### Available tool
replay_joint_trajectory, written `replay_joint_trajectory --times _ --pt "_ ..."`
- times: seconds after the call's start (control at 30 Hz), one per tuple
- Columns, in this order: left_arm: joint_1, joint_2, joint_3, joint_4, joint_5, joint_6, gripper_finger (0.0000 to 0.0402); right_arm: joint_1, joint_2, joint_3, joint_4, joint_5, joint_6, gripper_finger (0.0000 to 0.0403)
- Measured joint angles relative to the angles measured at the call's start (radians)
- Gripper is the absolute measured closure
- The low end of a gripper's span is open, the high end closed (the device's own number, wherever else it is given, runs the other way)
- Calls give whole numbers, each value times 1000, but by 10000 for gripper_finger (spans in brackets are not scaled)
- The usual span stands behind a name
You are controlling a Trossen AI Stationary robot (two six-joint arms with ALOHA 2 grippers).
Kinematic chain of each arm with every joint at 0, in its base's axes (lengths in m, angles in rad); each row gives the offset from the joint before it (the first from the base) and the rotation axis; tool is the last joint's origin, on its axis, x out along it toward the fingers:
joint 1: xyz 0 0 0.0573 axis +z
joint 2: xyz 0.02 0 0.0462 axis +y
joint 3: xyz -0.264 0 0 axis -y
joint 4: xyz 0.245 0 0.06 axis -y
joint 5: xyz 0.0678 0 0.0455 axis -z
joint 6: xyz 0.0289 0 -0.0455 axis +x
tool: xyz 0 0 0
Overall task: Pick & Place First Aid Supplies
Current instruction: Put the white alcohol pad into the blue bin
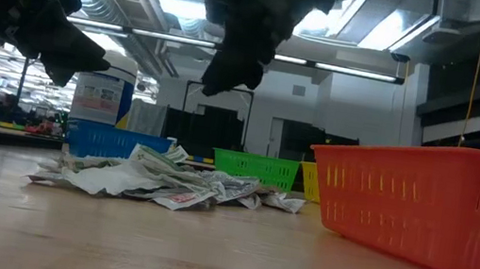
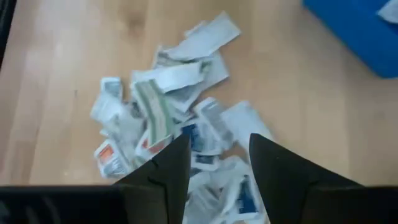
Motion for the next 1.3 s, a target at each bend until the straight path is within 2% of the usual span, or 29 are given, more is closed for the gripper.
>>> replay_joint_trajectory --times 0.07,0.2,0.37,0.53,0.73,1.3 --pt "0 0 0 0 0 0 274 11 -20 -56 10 13 9 238" --pt "0 0 0 0 0 0 274 34 -87 -212 94 103 34 238" --pt "0 0 0 0 0 0 274 67 -163 -407 252 196 38 238" --pt "0 0 0 0 0 0 274 88 -179 -518 387 211 67 238" --pt "0 0 0 0 0 0 274 88 -171 -586 479 287 108 238" --pt "0 0 0 0 0 0 274 87 -132 -634 581 288 -18 238"
